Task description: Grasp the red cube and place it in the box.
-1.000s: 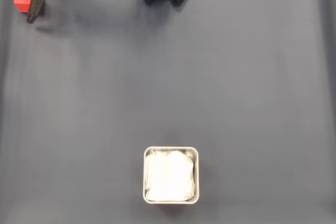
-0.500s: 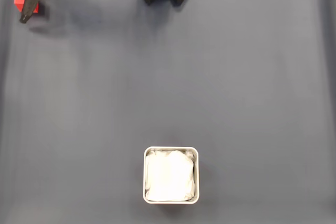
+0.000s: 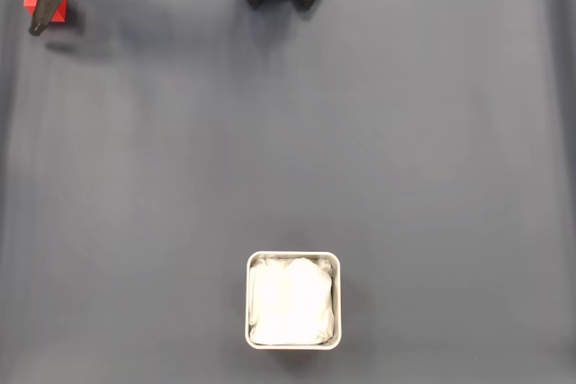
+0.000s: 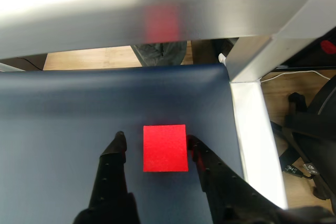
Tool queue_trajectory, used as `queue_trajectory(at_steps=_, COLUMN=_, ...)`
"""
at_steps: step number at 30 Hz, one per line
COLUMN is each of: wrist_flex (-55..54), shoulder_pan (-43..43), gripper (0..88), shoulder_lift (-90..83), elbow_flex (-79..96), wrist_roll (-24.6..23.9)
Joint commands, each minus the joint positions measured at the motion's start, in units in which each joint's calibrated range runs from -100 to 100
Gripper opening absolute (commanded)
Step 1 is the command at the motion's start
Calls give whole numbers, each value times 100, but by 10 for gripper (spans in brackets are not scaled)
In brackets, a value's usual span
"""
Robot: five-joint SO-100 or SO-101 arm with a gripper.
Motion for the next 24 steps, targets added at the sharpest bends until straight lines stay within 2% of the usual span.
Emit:
queue_trajectory(at_steps=1, wrist_flex=-114, shoulder_pan=-41, gripper=253, shoulder_lift=-28, elbow_flex=-215, wrist_roll=20)
queue_trajectory(at_steps=24, wrist_flex=-171, shoulder_pan=-34, gripper=172, shoulder_lift=-63, elbow_flex=-133, wrist_roll=200)
